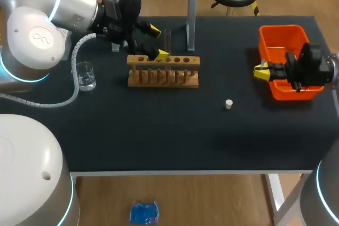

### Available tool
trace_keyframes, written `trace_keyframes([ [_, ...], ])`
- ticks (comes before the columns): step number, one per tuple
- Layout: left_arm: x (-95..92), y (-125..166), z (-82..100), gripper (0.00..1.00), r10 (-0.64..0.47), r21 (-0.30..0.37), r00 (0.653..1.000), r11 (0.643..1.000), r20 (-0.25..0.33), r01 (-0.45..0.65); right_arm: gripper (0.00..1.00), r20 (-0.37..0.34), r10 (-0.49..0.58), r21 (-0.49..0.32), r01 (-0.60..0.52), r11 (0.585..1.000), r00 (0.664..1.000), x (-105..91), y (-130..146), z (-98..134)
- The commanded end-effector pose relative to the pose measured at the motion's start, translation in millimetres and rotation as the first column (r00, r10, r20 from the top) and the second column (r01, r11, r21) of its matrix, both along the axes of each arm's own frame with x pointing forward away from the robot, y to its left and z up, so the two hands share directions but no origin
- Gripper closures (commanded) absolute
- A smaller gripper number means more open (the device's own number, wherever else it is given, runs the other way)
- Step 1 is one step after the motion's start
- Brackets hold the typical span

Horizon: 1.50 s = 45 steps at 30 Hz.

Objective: Invert the test tube, pick up the pipette, mount the tip to pipette, aspirate from beaker and dispense into the tube, eject the tip, return the pipette, and cap with the stopper.

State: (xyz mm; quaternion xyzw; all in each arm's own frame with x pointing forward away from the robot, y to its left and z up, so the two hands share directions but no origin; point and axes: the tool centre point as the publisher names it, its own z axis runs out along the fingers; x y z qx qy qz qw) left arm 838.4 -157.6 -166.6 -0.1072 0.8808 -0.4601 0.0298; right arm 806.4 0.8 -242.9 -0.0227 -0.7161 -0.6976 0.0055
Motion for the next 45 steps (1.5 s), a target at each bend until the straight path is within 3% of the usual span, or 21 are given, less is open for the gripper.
trace_keyframes([
  [1, 0.5, 0, 0.7, 0.00, -0.002, 0.002, 1.000, 1.000, -0.002, 0.002, 1.00, -0.002, 0.013, -0.001, -0.013, 1.000, 1.000, 0.1, -1, -2],
  [30, 0.5, 0, 0.7, 0.00, -0.002, 0.002, 1.000, 1.000, -0.002, 0.002, 1.00, -0.001, 0.018, -0.001, -0.018, 1.000, 1.000, -1.2, -1, -2],
  [37, 53.1, 73, -11.5, 0.00, 0.222, 0.002, 0.974, 0.975, -0.047, -0.222, 1.00, -0.001, 0.018, -0.001, -0.018, 1.000, 1.000, -1.2, -1, -2],
  [41, 78.6, 114, -12.9, 0.00, 0.343, 0.035, 0.937, 0.939, -0.062, -0.341, 1.00, -0.001, 0.018, -0.001, -0.018, 1.000, 1.000, -1.2, -1, -2],
  [45, 103.3, 150, -8.7, 0.00, 0.473, 0.064, 0.879, 0.881, -0.064, -0.469, 1.00, -0.001, 0.018, -0.001, -0.018, 1.000, 1.000, -1.2, -1, -2],
])
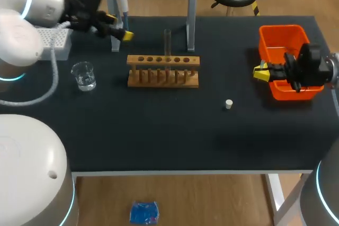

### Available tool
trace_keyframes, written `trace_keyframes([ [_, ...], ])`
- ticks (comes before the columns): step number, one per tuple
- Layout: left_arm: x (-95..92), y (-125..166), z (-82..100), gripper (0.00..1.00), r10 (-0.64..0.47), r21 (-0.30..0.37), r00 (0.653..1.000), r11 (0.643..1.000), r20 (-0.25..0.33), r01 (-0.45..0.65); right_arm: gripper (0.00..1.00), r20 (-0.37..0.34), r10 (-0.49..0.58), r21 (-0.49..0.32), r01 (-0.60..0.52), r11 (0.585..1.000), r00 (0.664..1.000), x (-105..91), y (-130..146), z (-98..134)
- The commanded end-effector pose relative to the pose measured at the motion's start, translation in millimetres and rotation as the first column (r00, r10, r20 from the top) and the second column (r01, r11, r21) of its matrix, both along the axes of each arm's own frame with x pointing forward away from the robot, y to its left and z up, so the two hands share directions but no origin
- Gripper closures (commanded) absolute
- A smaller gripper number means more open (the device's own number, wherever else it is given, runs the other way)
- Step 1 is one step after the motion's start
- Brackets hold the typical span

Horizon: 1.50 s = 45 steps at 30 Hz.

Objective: Invert the test tube, pick up the pipette, mount the tip to pipette, aspirate from beaker and dispense into the tube, eject the tip, return the pipette, and cap with the stopper.

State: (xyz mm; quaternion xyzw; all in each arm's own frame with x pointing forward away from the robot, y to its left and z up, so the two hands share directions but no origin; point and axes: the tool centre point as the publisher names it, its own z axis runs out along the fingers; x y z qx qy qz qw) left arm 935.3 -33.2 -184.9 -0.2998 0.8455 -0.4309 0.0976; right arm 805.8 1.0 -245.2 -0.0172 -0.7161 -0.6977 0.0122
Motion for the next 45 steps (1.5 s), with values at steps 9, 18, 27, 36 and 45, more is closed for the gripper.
trace_keyframes([
  [9, 51.6, 74, 24.5, 0.00, 0.309, 0.087, 0.951, 0.947, 0.015, -0.309, 1.00, 0.001, 0.001, -0.001, -0.001, 1.000, 1.000, -0.6, -1, 0],
  [18, 68.0, 56, 43.4, 0.00, 0.492, 0.074, 0.870, 0.867, 0.036, -0.494, 1.00, 0.001, 0.001, -0.001, -0.001, 1.000, 1.000, -0.6, -1, 0],
  [27, 74.6, 31, 43.2, 0.00, 0.574, 0.052, 0.815, 0.814, 0.085, -0.579, 1.00, 0.001, 0.001, -0.001, -0.001, 1.000, 1.000, -0.6, -1, 0],
  [36, 86.3, 20, 28.1, 0.00, 0.681, 0.005, 0.721, 0.726, 0.130, -0.687, 1.00, 0.001, 0.001, -0.001, -0.001, 1.000, 1.000, -0.6, -1, 0],
  [45, 102.0, 7, 4.3, 0.00, 0.710, -0.058, 0.686, 0.701, 0.162, -0.711, 1.00, 0.001, 0.001, -0.001, -0.001, 1.000, 1.000, -0.6, -1, 0],
])
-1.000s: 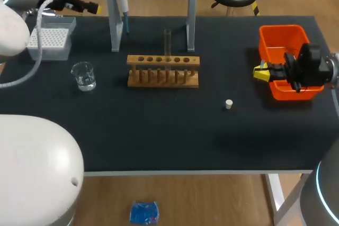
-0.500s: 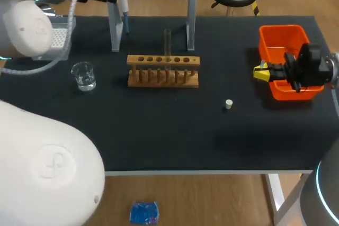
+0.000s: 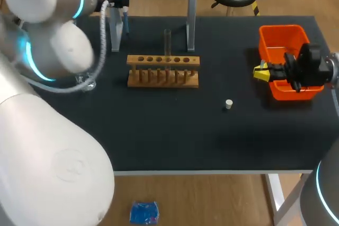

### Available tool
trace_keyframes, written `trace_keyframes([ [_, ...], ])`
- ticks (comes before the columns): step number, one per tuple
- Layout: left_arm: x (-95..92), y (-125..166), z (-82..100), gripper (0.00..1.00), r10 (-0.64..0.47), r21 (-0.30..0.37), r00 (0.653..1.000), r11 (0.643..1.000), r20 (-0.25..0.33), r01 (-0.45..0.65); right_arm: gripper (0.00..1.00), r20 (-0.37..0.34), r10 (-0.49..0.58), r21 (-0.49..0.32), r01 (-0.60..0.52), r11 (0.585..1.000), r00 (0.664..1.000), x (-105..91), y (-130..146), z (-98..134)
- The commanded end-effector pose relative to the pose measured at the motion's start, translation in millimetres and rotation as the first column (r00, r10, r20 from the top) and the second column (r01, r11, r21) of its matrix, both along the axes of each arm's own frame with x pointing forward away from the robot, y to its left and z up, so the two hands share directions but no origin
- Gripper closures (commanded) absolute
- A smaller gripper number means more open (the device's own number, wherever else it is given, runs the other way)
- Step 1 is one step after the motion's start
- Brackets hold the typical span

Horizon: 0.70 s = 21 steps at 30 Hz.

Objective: Invert the test tube, pick up the pipette, mount the tip to pipette, aspirate from beaker and dispense into the tube, eject the tip, return the pipette, and cap with the stopper.

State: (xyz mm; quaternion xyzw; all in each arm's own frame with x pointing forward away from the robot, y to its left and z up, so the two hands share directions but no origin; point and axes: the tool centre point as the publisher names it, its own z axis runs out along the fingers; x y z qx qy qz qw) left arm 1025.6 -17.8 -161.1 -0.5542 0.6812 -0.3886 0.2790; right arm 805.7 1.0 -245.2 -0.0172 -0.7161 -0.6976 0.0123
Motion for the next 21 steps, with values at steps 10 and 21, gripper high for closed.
trace_keyframes([
  [10, 33.4, -10, -29.1, 0.00, 0.104, -0.002, 0.989, 0.994, 0.101, -0.105, 1.00, 0.001, 0.001, -0.001, -0.001, 1.000, 1.000, -0.6, -1, 0],
  [21, 59.4, -12, -27.3, 0.00, 0.097, -0.011, 0.986, 0.995, 0.139, -0.097, 1.00, 0.001, 0.001, -0.001, -0.001, 1.000, 1.000, -0.6, -1, 0],
])
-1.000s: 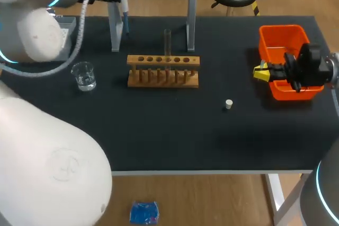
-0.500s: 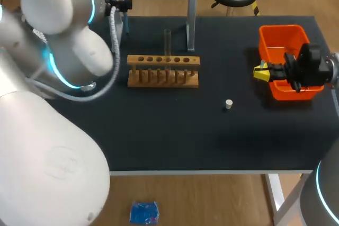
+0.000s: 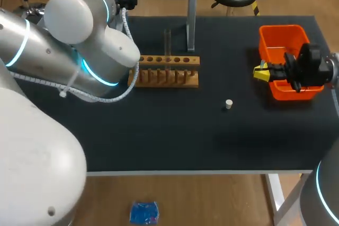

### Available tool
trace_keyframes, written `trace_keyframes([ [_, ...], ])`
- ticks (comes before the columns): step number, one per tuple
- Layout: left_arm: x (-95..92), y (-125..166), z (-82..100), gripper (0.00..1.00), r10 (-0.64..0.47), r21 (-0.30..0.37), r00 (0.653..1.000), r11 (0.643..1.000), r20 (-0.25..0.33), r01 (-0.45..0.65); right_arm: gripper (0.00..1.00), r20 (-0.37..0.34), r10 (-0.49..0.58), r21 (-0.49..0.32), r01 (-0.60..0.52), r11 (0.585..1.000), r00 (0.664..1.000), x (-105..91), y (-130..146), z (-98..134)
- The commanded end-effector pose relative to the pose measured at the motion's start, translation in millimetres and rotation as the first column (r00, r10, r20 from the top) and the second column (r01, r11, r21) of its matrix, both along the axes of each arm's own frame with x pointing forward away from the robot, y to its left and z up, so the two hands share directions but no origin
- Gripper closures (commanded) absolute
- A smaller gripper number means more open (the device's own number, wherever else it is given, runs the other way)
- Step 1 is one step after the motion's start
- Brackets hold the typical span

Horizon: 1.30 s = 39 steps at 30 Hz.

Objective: Invert the test tube, pick up the pipette, mount the tip to pipette, aspirate from beaker and dispense into the tube, eject the tip, return the pipette, and cap with the stopper.

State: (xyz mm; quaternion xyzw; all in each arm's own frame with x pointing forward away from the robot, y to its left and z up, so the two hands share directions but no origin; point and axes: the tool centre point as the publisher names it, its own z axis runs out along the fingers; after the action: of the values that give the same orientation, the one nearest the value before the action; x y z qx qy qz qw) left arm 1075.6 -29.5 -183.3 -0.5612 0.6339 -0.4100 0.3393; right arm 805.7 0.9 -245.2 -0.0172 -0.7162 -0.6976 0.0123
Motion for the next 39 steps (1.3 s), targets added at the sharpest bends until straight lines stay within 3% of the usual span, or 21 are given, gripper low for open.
trace_keyframes([
  [1, 11.9, 0, -5.2, 0.00, 0.005, 0.000, 1.000, 1.000, 0.018, -0.005, 1.00, 0.001, 0.001, -0.001, -0.001, 1.000, 1.000, -0.6, -1, 0],
  [15, 51.3, 0, 1.6, 0.00, -0.004, -0.011, 0.998, 1.000, 0.066, 0.005, 1.00, 0.001, 0.001, -0.001, -0.001, 1.000, 1.000, -0.6, -1, 0],
  [39, 79.9, -3, -12.8, 0.00, 0.018, -0.072, 0.996, 0.997, 0.088, -0.011, 1.00, 0.001, 0.001, -0.001, -0.001, 1.000, 1.000, -0.6, -1, 0],
])
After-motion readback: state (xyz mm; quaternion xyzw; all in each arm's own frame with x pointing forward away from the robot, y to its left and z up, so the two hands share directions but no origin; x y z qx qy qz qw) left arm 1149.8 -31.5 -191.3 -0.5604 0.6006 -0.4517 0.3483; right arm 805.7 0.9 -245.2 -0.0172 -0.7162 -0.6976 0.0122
